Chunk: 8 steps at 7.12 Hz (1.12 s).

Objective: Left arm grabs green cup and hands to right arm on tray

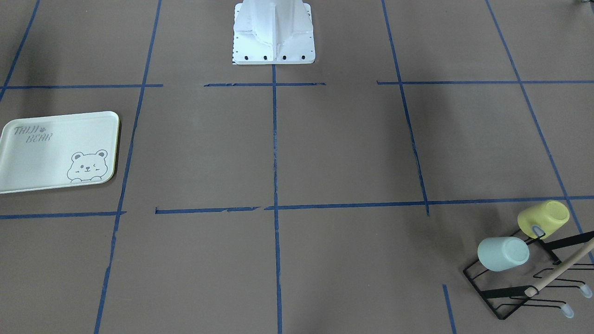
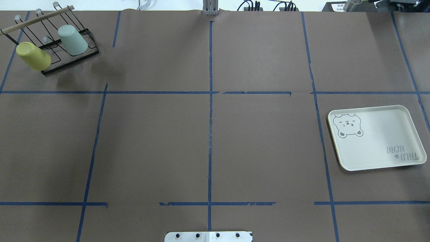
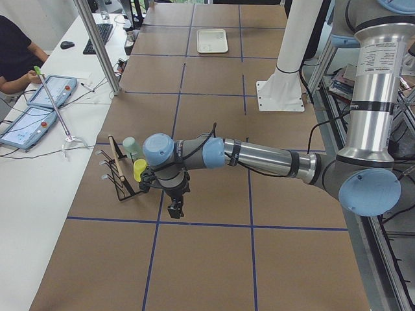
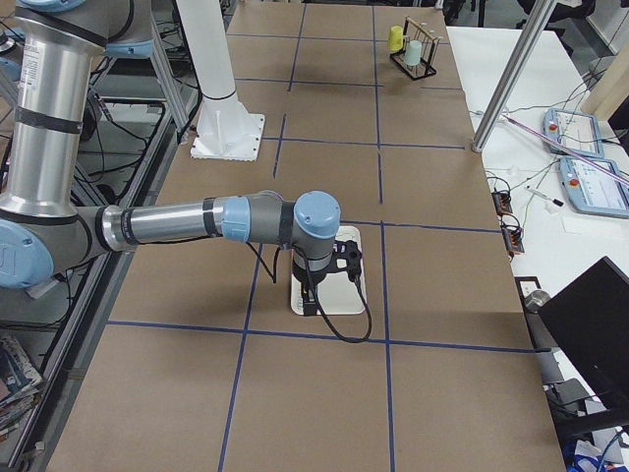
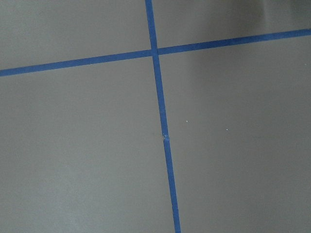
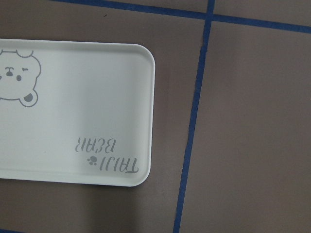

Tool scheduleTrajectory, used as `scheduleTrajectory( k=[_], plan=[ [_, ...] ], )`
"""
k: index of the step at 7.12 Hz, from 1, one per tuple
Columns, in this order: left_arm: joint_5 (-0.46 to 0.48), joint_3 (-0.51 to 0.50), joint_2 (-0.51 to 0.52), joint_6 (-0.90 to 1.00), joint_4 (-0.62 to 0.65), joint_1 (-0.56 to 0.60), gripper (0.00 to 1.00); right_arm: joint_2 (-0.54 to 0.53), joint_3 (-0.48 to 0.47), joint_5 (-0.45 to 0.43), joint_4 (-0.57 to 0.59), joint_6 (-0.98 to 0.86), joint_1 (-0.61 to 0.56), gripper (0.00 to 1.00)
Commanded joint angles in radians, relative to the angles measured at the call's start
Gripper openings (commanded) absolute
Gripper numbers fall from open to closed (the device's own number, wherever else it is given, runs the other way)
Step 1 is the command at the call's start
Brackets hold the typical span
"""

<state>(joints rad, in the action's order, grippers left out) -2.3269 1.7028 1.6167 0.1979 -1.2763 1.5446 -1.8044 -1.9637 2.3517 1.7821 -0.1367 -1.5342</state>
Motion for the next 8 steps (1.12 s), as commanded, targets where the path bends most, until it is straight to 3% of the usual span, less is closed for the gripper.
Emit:
scheduleTrajectory(
  k=[1,3,8],
  plan=[
    [-0.006,0.012,0.023,-0.003,0.003,0.005,1.00,0.004,-0.001,0.004,0.005,0.003,-0.010,1.00],
    [-0.005,0.088,0.000,-0.003,0.009,0.008,1.00,-0.003,0.000,0.004,0.002,0.005,-0.009,1.00],
    [0.001,0.121,-0.049,-0.009,0.002,0.005,1.00,-0.003,0.002,0.006,-0.003,0.009,-0.009,1.00]
  ],
)
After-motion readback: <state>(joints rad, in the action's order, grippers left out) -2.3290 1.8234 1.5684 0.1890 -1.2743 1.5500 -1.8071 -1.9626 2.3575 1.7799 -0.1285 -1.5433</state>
